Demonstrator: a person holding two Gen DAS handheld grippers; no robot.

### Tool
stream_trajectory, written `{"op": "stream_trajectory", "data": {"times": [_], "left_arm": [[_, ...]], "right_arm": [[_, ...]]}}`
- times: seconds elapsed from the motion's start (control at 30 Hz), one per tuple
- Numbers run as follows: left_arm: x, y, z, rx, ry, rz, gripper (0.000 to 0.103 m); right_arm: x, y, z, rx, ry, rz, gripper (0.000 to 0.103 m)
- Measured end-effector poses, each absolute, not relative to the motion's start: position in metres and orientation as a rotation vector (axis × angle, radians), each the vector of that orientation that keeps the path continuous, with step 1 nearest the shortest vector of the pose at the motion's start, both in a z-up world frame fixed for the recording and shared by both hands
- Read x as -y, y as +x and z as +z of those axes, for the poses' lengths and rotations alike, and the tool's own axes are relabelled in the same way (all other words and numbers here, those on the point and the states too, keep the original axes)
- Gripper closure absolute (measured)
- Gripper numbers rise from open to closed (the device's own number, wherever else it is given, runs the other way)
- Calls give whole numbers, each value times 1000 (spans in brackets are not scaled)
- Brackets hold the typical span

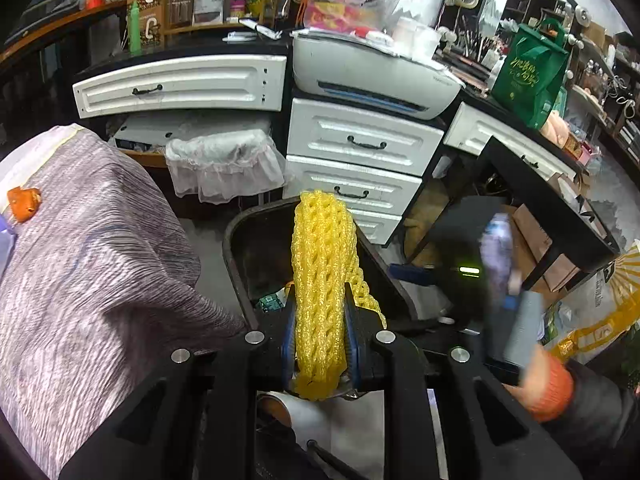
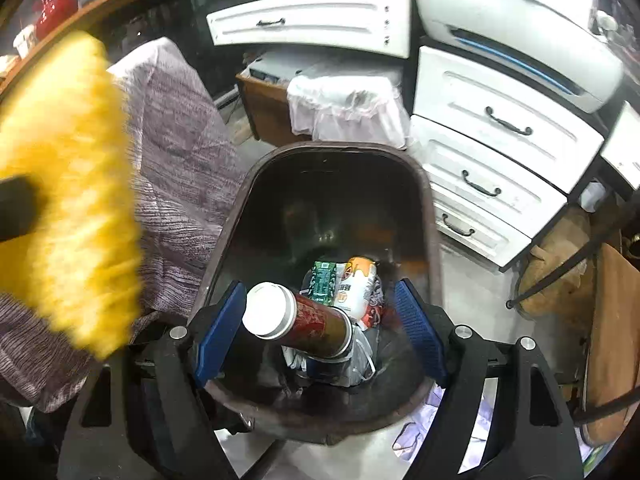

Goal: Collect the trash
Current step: 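Open the right tool to drop the cup while the left tool releases the net into the bin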

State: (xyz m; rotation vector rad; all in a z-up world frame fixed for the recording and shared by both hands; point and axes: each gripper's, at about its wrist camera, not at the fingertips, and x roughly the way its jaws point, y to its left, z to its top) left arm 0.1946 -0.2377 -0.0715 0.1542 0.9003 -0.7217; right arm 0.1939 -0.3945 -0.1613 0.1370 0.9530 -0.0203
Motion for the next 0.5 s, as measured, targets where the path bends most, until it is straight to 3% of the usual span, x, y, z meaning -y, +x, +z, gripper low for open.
{"op": "stream_trajectory", "data": {"times": [0.5], "left_arm": [[282,218,-118,-1013,226,-692,83]], "right_arm": [[436,143,-150,-898,190,-159,27]]}}
